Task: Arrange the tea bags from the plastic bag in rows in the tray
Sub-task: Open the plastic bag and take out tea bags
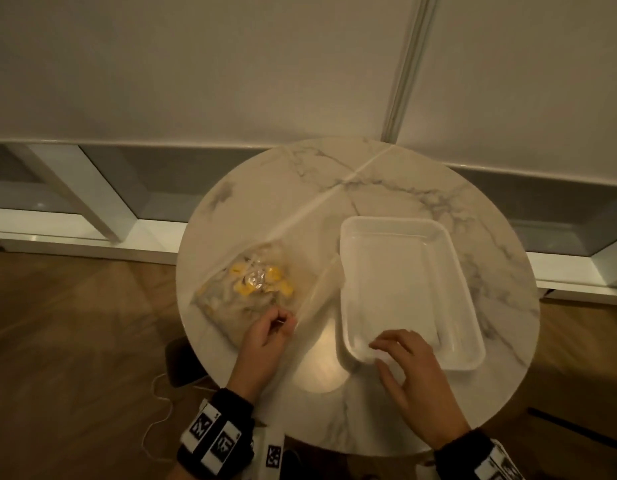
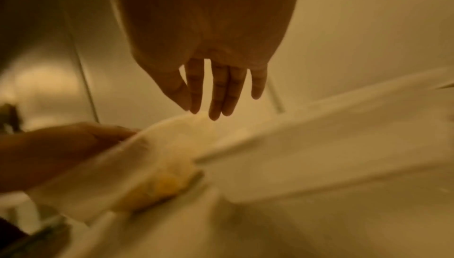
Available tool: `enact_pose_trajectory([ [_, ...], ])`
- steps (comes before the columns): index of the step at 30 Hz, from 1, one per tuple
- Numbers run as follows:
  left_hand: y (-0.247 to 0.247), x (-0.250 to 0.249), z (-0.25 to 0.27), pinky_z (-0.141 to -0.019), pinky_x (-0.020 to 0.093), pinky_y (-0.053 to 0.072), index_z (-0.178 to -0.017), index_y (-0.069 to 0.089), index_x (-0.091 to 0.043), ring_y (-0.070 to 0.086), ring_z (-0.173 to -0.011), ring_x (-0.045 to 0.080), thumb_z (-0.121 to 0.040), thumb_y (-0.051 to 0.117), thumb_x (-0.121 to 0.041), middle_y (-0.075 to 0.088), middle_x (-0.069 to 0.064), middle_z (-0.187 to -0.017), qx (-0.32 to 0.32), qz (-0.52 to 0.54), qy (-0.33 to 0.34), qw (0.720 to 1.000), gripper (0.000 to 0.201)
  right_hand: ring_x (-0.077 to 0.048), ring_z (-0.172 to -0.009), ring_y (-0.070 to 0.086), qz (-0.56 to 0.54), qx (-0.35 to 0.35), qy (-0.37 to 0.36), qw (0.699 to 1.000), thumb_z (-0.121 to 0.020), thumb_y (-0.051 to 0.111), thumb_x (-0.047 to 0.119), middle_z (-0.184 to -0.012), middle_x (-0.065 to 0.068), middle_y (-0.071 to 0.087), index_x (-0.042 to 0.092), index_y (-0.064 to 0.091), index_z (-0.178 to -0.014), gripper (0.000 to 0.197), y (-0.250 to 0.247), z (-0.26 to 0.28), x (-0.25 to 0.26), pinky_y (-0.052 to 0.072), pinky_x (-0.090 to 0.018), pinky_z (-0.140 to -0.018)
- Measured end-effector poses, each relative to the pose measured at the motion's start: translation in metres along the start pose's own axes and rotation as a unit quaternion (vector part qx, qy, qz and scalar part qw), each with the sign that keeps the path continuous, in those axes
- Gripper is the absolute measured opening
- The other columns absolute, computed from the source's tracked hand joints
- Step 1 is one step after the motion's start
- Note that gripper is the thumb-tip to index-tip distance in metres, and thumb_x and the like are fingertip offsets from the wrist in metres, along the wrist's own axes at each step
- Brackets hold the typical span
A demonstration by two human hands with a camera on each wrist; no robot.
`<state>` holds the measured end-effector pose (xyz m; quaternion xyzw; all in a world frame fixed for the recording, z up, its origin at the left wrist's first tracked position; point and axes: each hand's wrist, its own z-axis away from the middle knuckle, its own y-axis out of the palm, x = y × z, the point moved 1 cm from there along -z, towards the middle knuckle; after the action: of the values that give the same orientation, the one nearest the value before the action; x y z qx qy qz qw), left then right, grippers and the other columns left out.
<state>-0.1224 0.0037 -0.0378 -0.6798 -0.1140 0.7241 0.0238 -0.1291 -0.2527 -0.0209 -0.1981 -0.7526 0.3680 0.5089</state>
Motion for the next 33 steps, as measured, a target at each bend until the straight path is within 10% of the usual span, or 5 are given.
enact_pose_trajectory([
  [5,-0.005,-0.031,0.007,-0.068,0.02,0.047,-0.092,0.062,-0.009,0.057,-0.074,0.008,-0.093,0.058,-0.028,0.061,-0.007,-0.077,-0.028,0.026,0.045,0.998,0.019,-0.009,-0.114,0.053,-0.113,0.022,-0.092,0.989,-0.096,0.047,0.02,-0.121,0.0,0.061,0.013,0.065,-0.121,0.032,0.027,-0.055,0.084,0.04,-0.018,-0.1],
  [12,-0.035,-0.057,-0.015,-0.051,0.024,0.042,-0.09,0.058,-0.012,0.049,-0.06,0.012,-0.101,0.05,-0.015,0.057,-0.003,-0.07,-0.126,0.105,0.026,0.986,0.013,-0.027,-0.084,0.063,0.148,0.27,-0.004,0.952,-0.099,0.045,0.034,-0.091,-0.007,0.069,0.014,0.069,-0.097,0.032,0.048,-0.069,0.086,0.05,-0.036,-0.075],
  [18,-0.037,-0.084,-0.016,-0.072,0.019,0.048,-0.088,0.061,-0.008,0.057,-0.076,0.007,-0.092,0.059,-0.013,0.062,-0.006,-0.079,-0.023,0.059,0.122,0.99,0.007,-0.033,-0.086,0.063,0.07,0.186,-0.021,0.98,-0.087,0.054,0.012,-0.095,-0.014,0.069,0.009,0.068,-0.1,0.02,0.056,-0.124,0.122,0.045,-0.036,-0.07],
  [24,-0.085,-0.067,-0.041,-0.053,0.025,0.046,-0.085,0.06,-0.007,0.059,-0.068,0.015,-0.096,0.058,-0.005,0.068,-0.002,-0.078,-0.036,0.045,0.077,0.995,0.011,-0.025,-0.14,0.038,0.049,0.293,0.052,0.953,-0.102,0.046,0.011,-0.151,-0.012,0.041,0.003,0.043,-0.142,0.041,0.078,-0.145,0.121,0.027,-0.026,-0.108],
  [33,-0.116,0.036,-0.07,-0.114,0.046,0.033,-0.145,0.044,-0.021,0.039,-0.136,0.031,-0.075,0.069,-0.06,0.04,0.01,-0.15,-0.029,-0.245,-0.121,0.962,0.083,-0.026,-0.141,0.034,0.038,0.268,0.068,0.96,-0.105,0.037,0.024,-0.149,-0.006,0.039,0.011,0.039,-0.146,0.044,0.098,-0.165,0.119,0.022,-0.029,-0.115],
])
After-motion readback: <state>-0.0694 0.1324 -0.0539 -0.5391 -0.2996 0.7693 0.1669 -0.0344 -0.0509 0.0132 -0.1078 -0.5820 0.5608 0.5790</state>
